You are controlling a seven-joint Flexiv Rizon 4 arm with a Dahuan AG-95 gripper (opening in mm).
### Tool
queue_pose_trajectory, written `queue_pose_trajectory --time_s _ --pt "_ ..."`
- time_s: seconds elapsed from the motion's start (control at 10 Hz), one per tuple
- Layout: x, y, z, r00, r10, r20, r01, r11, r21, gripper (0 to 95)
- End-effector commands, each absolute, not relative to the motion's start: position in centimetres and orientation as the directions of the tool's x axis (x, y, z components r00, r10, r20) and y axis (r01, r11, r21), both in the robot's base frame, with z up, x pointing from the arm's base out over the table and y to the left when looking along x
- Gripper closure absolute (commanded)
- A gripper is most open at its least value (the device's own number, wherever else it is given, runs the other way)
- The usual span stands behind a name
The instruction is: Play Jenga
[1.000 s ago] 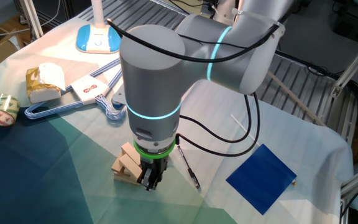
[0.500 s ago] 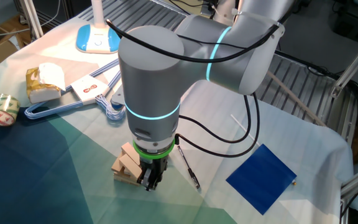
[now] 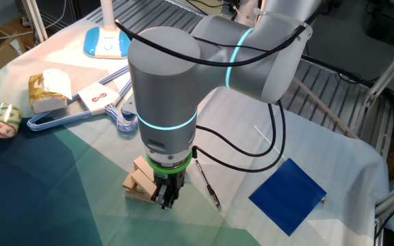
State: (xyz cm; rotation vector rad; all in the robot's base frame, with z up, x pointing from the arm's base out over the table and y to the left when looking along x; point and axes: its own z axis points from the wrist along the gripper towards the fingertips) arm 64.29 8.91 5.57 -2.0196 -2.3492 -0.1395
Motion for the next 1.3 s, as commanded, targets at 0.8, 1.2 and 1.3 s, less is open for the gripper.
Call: queue_pose_trajectory --time_s 0.8,1.2,1.3 --pt "63.8 10.3 5.5 -0.147 0.986 0.081 0.989 0.144 0.039 95.0" --pt "63.6 10.6 5.6 -0.149 0.985 0.085 0.989 0.146 0.036 95.0" --pt "63.6 10.6 5.6 -0.149 0.985 0.086 0.989 0.146 0.036 95.0"
